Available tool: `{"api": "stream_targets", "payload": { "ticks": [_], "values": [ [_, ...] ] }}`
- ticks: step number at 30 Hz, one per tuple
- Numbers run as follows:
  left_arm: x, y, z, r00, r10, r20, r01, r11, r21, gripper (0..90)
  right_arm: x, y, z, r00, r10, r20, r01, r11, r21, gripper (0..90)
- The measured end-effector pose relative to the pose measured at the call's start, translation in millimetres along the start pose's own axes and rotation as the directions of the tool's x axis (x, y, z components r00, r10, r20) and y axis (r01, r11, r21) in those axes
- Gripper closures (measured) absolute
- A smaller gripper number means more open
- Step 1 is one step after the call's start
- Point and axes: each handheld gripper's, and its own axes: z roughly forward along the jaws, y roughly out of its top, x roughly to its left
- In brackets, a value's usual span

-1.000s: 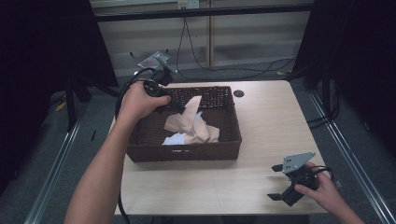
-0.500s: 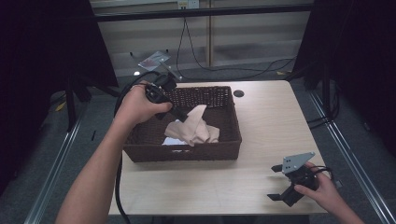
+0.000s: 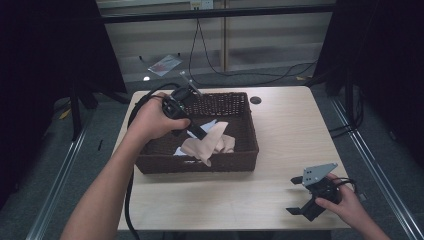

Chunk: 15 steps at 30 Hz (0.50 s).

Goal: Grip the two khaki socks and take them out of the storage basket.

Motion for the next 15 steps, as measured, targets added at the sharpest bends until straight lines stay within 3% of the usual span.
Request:
{"api": "stream_targets", "payload": {
  "ticks": [8,9,15],
  "values": [
    [-7.8,-3.5,11.7,0.9998,0.009,0.018,-0.009,0.9998,-0.016,87.5,0.0,0.0,0.0,1.0000,0.000,0.000,0.000,1.000,0.000,0.9],
    [-9.1,-4.1,14.7,0.9994,0.028,0.019,-0.027,0.9995,-0.013,87.5,0.0,-0.1,0.0,1.0000,0.000,0.002,0.000,1.000,0.000,0.9],
    [-17.3,-5.2,21.3,0.9985,0.053,0.010,-0.053,0.9985,-0.010,87.5,-0.1,0.0,0.4,1.0000,-0.001,-0.001,0.001,1.000,0.002,0.9]
  ]
}}
